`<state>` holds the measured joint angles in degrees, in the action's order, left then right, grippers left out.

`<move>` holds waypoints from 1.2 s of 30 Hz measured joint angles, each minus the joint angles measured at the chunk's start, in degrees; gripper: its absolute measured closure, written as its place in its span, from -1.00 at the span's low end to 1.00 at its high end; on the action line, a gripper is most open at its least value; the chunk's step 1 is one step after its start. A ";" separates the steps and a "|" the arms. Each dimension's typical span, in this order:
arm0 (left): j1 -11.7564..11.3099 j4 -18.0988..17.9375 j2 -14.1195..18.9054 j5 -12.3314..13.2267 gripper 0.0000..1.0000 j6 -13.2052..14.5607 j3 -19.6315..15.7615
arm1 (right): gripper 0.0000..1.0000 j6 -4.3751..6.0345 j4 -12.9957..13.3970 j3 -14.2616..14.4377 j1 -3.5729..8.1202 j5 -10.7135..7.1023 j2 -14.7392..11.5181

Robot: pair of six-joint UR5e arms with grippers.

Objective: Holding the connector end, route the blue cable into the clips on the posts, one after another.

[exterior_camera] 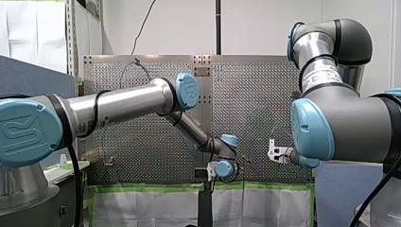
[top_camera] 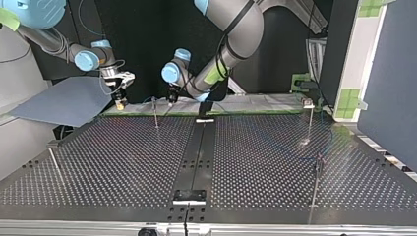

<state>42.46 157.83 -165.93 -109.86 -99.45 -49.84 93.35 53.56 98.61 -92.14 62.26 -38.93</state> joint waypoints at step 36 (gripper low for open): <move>-4.26 0.47 -0.26 2.90 1.00 -3.58 5.74 | 1.00 3.81 -0.27 -7.25 0.21 0.25 4.07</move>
<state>38.20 158.30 -166.19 -106.96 -103.03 -44.10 97.16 53.29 91.36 -91.93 62.50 -34.86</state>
